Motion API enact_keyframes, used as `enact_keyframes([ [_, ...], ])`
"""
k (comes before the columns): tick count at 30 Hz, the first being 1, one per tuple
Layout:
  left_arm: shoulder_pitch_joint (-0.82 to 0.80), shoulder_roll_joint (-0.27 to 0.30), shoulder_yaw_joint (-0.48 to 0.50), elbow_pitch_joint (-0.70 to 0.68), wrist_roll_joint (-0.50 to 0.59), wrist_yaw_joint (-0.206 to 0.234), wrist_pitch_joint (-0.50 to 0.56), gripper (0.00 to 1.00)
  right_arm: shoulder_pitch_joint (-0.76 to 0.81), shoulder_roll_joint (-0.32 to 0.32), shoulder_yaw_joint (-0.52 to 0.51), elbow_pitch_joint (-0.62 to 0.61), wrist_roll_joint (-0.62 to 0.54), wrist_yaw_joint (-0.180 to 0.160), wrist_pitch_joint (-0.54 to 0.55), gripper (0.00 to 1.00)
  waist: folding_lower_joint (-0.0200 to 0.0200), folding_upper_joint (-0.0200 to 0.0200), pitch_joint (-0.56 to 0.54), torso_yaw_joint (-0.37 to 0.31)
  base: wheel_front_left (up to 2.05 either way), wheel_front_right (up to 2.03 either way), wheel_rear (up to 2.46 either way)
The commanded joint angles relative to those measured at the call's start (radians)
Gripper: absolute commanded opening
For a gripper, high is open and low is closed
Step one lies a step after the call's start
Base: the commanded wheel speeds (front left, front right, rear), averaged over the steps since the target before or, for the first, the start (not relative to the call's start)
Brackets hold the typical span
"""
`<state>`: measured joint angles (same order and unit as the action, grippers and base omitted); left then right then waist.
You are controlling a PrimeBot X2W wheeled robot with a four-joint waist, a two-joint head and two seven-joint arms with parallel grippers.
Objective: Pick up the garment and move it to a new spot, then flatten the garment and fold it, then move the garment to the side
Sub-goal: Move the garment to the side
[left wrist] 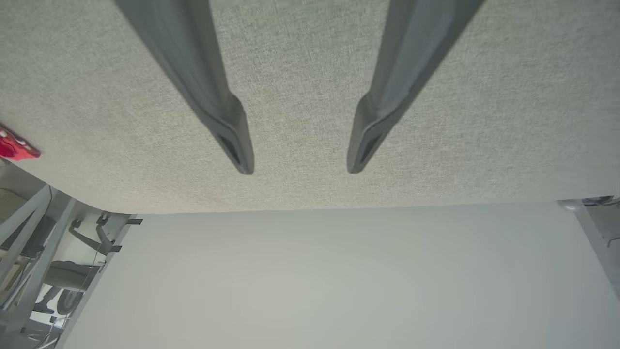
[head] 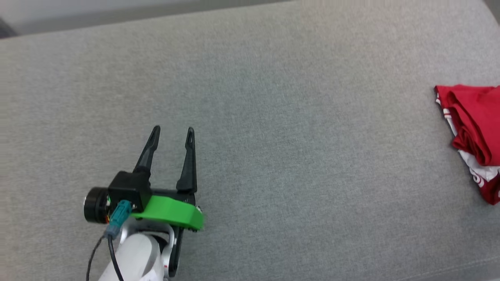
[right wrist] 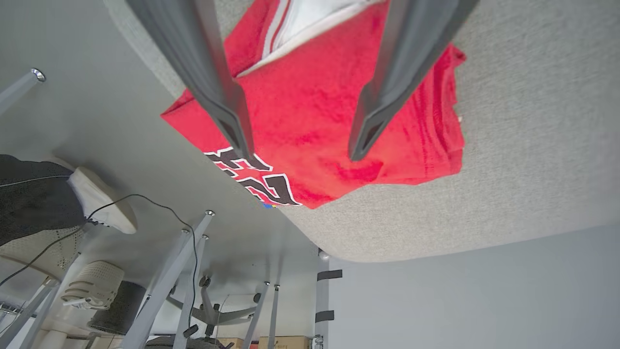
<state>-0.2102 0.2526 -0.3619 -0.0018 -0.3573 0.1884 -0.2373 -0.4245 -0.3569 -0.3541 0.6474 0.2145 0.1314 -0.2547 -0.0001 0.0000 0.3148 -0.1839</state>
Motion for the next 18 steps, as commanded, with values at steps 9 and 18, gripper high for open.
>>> enact_keyframes([
  [9,0.105,-0.025,0.036,0.070,-0.041,0.003,-0.021,1.00,0.256,0.143,0.128,-0.306,0.029,-0.001,0.065,1.00,0.0001,0.0000,-0.199,0.117,0.00,0.00,0.00],
  [18,0.158,-0.033,0.072,0.106,-0.049,0.003,-0.024,1.00,0.403,0.227,0.245,-0.600,0.012,-0.001,0.169,1.00,0.0001,0.0000,-0.270,0.175,0.00,0.00,0.00],
])
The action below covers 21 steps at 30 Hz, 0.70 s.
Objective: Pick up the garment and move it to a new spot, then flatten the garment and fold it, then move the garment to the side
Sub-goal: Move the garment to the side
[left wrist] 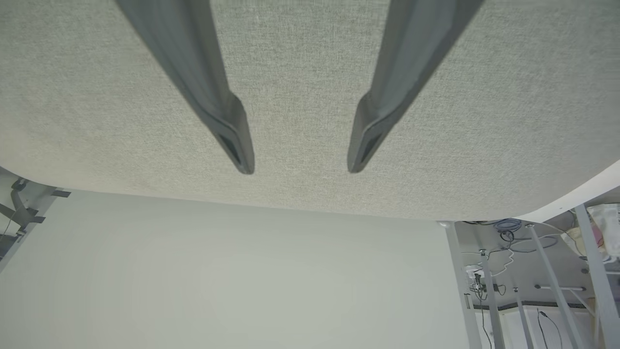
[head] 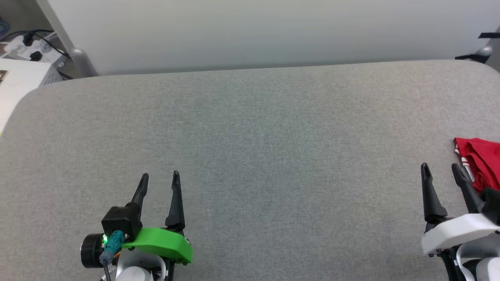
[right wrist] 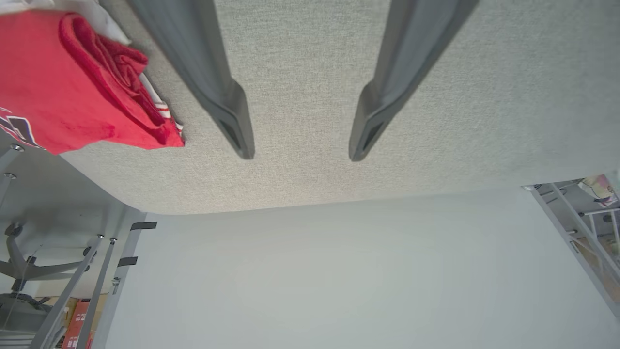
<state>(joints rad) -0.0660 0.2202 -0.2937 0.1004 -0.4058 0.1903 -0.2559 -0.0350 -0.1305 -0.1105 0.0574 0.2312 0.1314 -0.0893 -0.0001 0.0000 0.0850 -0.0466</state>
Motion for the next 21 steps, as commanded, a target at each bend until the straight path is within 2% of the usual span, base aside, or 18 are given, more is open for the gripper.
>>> enact_keyframes([
  [1,0.019,0.000,0.008,0.006,-0.001,0.001,-0.005,1.00,0.027,0.005,0.010,-0.031,-0.007,-0.001,0.015,1.00,0.0001,0.0000,-0.047,0.043,0.00,0.00,0.00],
  [10,0.082,0.021,0.027,0.023,-0.003,-0.008,-0.006,1.00,0.168,0.037,0.053,-0.214,-0.035,-0.001,0.107,1.00,0.0001,0.0000,-0.114,0.050,0.00,0.00,0.00],
  [21,0.094,0.037,-0.006,0.019,0.021,-0.006,0.011,1.00,0.237,0.045,0.067,-0.302,-0.047,-0.001,0.162,1.00,0.0001,0.0000,-0.120,0.045,0.00,0.00,0.00],
])
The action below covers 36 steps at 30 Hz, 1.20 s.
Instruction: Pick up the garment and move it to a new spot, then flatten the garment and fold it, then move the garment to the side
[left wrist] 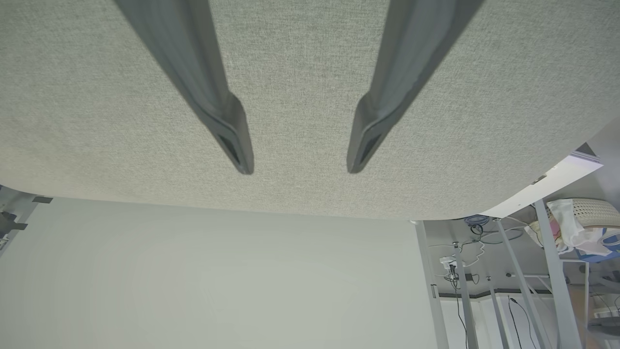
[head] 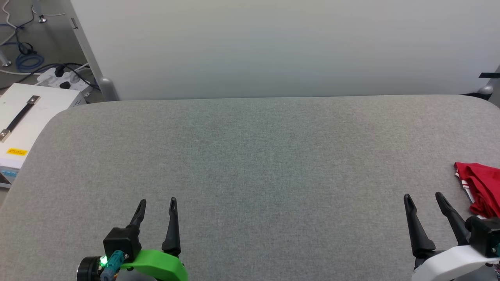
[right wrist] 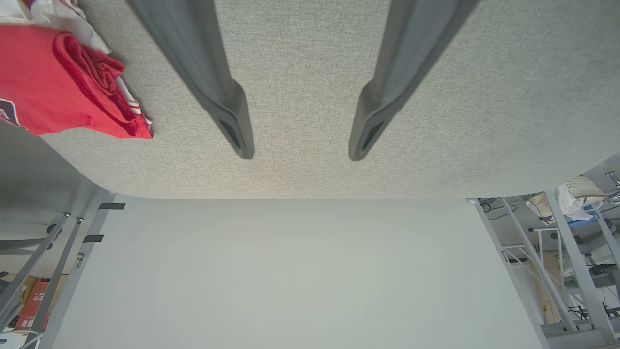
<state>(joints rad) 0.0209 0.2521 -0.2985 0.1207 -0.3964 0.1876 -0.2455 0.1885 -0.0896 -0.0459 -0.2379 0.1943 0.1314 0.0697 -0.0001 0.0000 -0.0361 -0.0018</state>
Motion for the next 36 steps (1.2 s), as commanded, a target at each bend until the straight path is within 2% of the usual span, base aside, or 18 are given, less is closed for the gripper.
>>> enact_keyframes([
  [1,0.005,0.006,-0.002,-0.003,0.012,-0.003,0.002,1.00,0.014,0.006,0.003,-0.009,-0.010,-0.001,0.005,1.00,0.0001,0.0000,0.003,0.001,0.00,0.00,0.00],
  [21,-0.033,0.013,-0.017,-0.010,0.016,-0.004,-0.001,1.00,-0.008,0.008,0.005,-0.013,-0.014,-0.001,-0.001,1.00,0.0001,0.0000,0.036,0.002,0.00,0.00,0.00],
  [22,-0.014,0.006,-0.018,-0.006,0.003,0.000,0.000,0.00,-0.002,0.011,0.006,-0.009,-0.007,0.000,0.005,0.00,0.0001,0.0000,0.036,0.002,0.00,0.00,0.00],
  [36,-0.012,-0.012,0.008,-0.014,0.033,-0.016,0.021,0.00,-0.017,0.013,0.009,0.013,-0.022,0.000,-0.001,0.00,0.0001,0.0000,0.036,0.002,0.00,0.00,0.00],
])
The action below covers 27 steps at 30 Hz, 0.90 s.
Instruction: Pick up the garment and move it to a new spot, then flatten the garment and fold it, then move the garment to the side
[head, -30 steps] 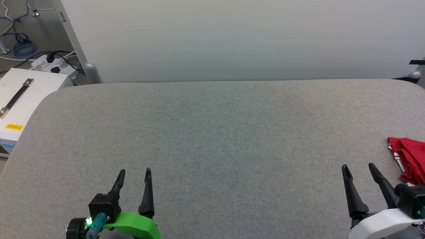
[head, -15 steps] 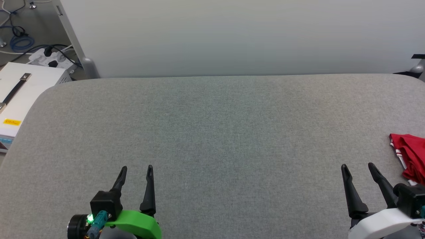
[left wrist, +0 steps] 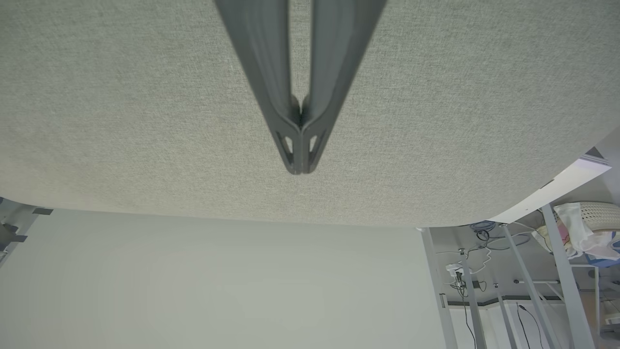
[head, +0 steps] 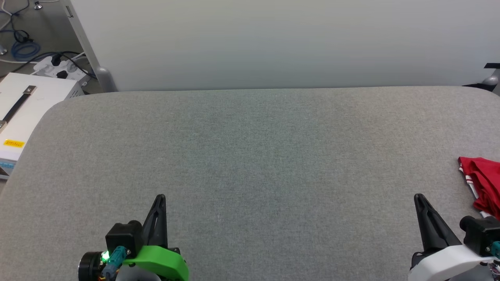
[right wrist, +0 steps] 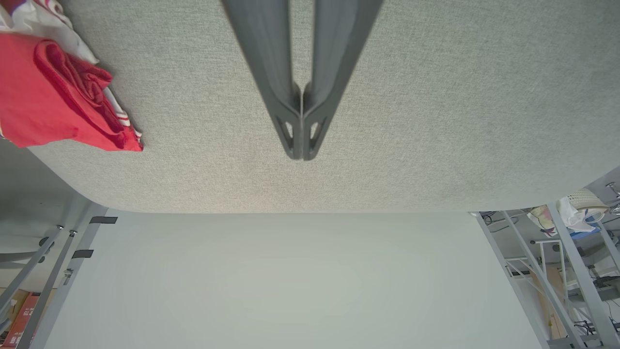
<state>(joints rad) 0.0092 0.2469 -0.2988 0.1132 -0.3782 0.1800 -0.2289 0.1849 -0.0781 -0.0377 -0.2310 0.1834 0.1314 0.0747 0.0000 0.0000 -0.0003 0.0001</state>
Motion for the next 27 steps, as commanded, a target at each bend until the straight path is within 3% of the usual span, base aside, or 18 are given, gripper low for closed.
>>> enact_keyframes([
  [1,-0.001,-0.009,0.011,-0.008,0.018,-0.010,0.006,0.00,-0.015,0.002,0.002,0.008,-0.013,0.000,-0.007,0.00,0.0000,0.0000,0.000,0.000,0.00,0.00,0.00],
  [27,-0.003,-0.051,0.076,-0.032,0.099,-0.048,0.056,0.00,-0.053,0.008,0.010,0.058,-0.051,0.000,-0.022,0.00,0.0000,0.0000,0.000,0.000,0.00,0.00,0.00],
])
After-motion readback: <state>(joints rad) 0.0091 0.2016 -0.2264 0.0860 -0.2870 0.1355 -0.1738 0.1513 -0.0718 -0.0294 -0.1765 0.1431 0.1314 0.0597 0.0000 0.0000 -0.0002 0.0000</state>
